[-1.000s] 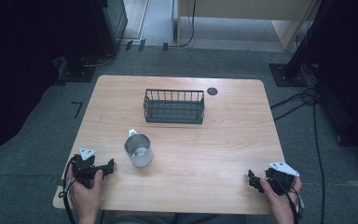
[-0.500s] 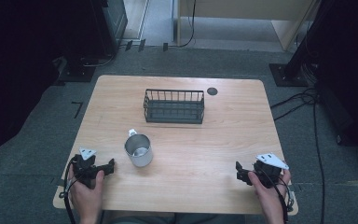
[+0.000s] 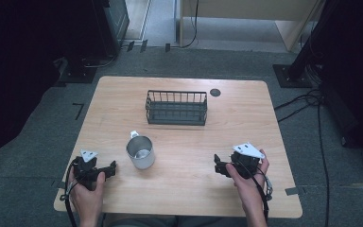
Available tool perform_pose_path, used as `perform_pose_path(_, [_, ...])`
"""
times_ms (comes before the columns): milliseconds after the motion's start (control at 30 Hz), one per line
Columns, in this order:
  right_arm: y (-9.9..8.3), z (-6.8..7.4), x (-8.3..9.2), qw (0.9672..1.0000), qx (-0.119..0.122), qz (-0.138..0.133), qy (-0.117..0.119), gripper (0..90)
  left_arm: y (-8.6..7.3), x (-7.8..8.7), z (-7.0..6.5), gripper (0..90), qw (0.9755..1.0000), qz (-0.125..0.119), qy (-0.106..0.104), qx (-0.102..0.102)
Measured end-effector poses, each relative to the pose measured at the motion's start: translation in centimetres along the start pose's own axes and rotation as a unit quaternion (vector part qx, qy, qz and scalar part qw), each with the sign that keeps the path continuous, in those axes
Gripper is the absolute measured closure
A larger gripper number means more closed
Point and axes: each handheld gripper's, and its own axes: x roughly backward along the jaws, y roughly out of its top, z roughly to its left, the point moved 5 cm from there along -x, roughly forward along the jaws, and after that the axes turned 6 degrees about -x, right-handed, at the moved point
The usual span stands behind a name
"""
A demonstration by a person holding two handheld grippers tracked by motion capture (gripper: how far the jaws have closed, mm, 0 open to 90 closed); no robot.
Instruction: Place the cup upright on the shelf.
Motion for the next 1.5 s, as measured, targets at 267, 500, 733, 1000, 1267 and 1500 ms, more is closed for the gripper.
perform_pose_path(267, [1.2, 2.9, -0.6, 0.9998, 0.013, -0.005, 0.012, 0.0, 0.0, 0.0, 0.0, 0.0, 1.0000, 0.000, 0.000, 0.000])
perform_pose_path(500, [2.0, 6.0, -1.0, 0.9985, 0.028, -0.022, 0.043, 0.0, 0.0, 0.0, 0.0, 0.0, 1.0000, 0.000, 0.000, 0.000])
perform_pose_path(733, [2.4, 8.7, -1.4, 0.9973, 0.033, -0.024, 0.060, 0.0, 0.0, 0.0, 0.0, 0.0, 1.0000, -0.001, 0.000, 0.001])
perform_pose_path(1000, [2.8, 12.0, -2.1, 0.9949, 0.046, -0.025, 0.086, 0.0, 0.0, 0.0, 0.0, 0.0, 1.0000, -0.001, 0.000, 0.001])
perform_pose_path(1267, [2.6, 15.0, -3.2, 0.9921, 0.047, -0.023, 0.114, 0.0, 0.0, 0.0, 0.0, 0.0, 1.0000, -0.001, 0.000, 0.001])
perform_pose_path(1500, [2.4, 17.1, -3.5, 0.9897, 0.052, -0.020, 0.132, 0.0, 0.2, -0.2, -0.1, 0.0, 1.0000, 0.000, 0.001, 0.003])
